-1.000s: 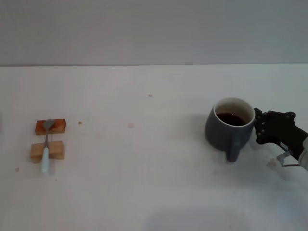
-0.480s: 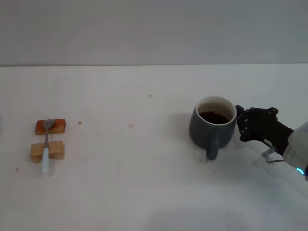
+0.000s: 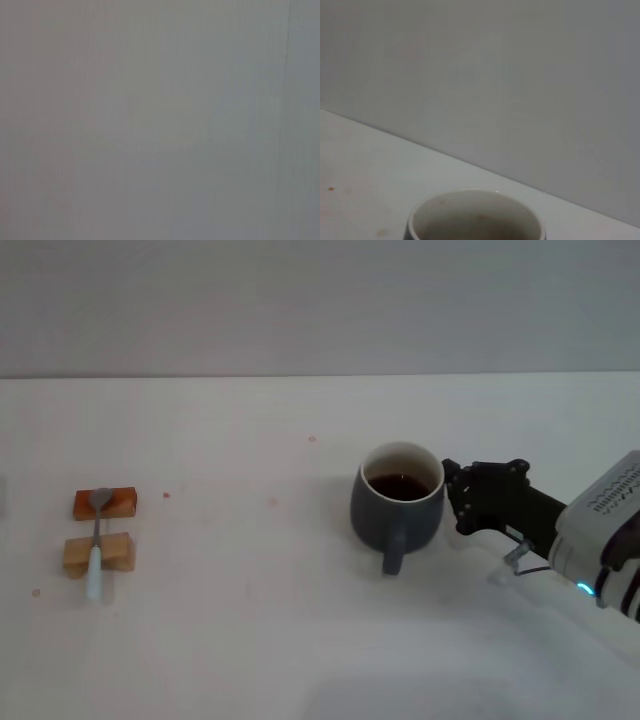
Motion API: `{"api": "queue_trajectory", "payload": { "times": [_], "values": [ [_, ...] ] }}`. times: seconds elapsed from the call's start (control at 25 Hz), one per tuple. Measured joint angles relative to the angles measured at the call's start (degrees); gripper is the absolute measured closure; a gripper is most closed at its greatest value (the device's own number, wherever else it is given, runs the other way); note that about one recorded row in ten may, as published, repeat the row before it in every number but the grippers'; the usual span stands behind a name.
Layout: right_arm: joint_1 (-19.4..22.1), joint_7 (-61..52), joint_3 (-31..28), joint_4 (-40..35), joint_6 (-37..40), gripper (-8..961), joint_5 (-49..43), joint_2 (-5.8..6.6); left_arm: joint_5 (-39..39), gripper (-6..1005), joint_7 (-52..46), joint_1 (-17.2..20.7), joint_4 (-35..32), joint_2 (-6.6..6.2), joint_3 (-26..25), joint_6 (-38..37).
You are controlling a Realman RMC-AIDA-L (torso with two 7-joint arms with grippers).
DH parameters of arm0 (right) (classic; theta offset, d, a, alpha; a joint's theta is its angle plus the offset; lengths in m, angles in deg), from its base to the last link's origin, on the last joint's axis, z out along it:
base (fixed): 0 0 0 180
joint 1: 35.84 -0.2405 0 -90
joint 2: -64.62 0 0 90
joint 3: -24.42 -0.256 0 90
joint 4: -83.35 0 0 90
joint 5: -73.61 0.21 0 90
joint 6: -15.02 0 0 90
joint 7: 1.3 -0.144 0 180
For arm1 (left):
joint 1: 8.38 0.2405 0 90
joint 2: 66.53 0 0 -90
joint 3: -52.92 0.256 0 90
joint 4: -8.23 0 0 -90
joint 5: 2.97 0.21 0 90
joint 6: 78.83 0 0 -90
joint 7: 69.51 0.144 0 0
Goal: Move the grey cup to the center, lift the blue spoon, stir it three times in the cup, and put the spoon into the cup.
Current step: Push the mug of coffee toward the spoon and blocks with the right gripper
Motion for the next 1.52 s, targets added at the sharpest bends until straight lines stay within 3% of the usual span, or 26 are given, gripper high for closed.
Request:
{"api": "queue_trajectory", "payload": {
  "times": [0.48, 0.64, 0.92, 1.36, 1.52],
  "values": [
    [-1.01, -0.14, 0.00, 3.43, -2.45, 954, -0.84, -0.17, -0.03, 420, -0.11, 0.11, -0.36, 0.00, 0.80, -0.40],
    [-1.34, -0.16, -0.22, 4.67, -3.28, 954, -0.91, -0.97, -0.03, 420, -0.14, 0.21, -0.41, 0.00, 1.80, -0.54],
    [-1.83, -0.16, -0.91, 6.37, -4.03, 951, -0.81, -1.35, -0.05, 422, -0.23, 1.07, 0.00, 0.00, 2.38, -0.56],
    [-2.57, 0.25, -2.92, 8.60, -5.44, 942, -0.73, -1.57, 0.11, 420, -0.94, 1.88, -0.47, -0.10, 3.30, -1.16],
    [-1.90, 0.31, -6.13, 7.77, -6.16, 939, -0.64, -1.63, 0.07, 420, -1.24, 2.56, 0.03, -0.20, 4.86, -1.21]
  ]
}}
